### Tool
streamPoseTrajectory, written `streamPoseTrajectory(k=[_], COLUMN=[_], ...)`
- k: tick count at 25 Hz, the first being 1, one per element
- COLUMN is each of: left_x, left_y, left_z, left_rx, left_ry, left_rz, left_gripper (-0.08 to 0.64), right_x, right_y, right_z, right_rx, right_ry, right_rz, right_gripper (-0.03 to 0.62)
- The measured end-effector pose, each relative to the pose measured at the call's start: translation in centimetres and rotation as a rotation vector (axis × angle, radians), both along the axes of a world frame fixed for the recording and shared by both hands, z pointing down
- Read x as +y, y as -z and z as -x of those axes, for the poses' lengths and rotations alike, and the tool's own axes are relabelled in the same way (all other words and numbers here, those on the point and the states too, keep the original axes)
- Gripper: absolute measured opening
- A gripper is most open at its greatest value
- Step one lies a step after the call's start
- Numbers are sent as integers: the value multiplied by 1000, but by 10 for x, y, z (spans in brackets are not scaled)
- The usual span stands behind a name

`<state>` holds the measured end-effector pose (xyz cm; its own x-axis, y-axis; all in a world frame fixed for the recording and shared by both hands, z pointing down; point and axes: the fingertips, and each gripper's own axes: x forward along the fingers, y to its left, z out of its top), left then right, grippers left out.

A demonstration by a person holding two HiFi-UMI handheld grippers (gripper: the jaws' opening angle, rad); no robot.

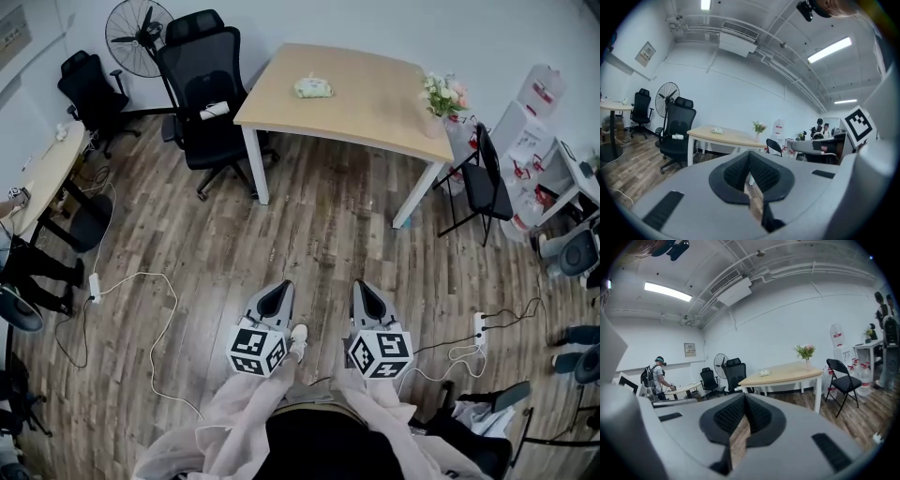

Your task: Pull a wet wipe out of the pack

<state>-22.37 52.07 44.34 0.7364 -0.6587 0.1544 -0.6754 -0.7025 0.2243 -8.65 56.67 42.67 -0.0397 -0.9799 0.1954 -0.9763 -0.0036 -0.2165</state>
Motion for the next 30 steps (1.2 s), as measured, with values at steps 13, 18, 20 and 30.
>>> streamPoseTrajectory(k=[13, 18, 20, 30], left_x=[-101, -138, -153, -213], left_y=[8, 7, 6, -1], left_z=[-27, -37, -40, -49], left_rx=[13, 8, 2, -23], left_ry=[-10, -15, -15, -38], left_rz=[9, 13, 14, 5], left_gripper=[11, 11, 11, 11], right_x=[-97, -135, -149, -207], right_y=[5, 2, 1, -6], right_z=[-22, -27, -29, -43], right_rx=[9, 15, 28, 16], right_ry=[5, 13, 14, -13], right_rz=[9, 25, 31, 30], right_gripper=[9, 11, 9, 11])
